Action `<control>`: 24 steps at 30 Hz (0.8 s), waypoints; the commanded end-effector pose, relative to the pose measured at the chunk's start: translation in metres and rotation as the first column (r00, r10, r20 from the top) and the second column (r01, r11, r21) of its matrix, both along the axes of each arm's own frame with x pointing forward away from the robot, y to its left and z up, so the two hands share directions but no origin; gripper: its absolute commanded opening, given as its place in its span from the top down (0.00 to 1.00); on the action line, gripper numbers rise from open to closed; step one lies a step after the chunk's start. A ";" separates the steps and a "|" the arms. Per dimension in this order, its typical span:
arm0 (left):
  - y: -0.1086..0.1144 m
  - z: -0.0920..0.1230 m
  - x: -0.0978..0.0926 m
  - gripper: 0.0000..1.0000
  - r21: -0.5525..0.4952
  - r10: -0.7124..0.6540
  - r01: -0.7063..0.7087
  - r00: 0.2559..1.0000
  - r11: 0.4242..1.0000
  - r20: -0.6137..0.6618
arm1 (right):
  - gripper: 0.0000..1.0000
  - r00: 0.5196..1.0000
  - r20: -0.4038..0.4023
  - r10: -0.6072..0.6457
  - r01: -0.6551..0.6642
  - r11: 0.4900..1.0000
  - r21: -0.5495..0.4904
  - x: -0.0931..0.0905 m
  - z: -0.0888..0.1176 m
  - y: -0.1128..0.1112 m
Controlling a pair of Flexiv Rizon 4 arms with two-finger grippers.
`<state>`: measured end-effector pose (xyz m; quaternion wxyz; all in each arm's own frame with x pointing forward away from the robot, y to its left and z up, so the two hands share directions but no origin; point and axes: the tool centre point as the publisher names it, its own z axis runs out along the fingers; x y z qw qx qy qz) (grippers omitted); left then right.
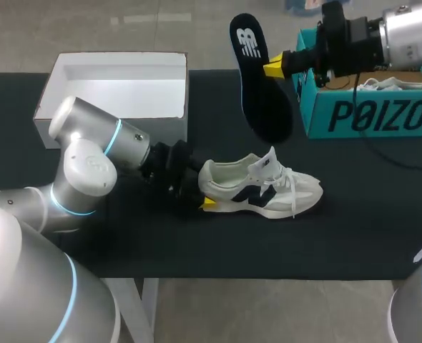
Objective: Take the shoe out of the shoebox, open the shoe tongue, remove and reinsert the insole, then place the shoe into the shoebox
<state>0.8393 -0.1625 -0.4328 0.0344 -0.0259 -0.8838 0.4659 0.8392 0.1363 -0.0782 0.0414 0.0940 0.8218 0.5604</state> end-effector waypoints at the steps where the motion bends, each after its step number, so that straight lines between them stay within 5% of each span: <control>1: 0.000 -0.003 -0.001 1.00 0.000 0.000 0.000 1.000 1.000 0.001 | 1.00 0.994 -0.011 -0.106 0.106 0.992 0.066 -0.060 0.013 -0.022; 11: 0.000 -0.003 -0.001 1.00 0.000 0.000 0.000 1.000 1.000 0.001 | 1.00 0.985 -0.116 -0.127 0.144 0.977 0.158 -0.118 0.038 -0.018; 24: 0.000 -0.003 -0.001 1.00 0.000 0.000 0.000 1.000 1.000 0.001 | 1.00 0.985 -0.116 -0.127 0.144 0.977 0.158 -0.118 0.038 -0.018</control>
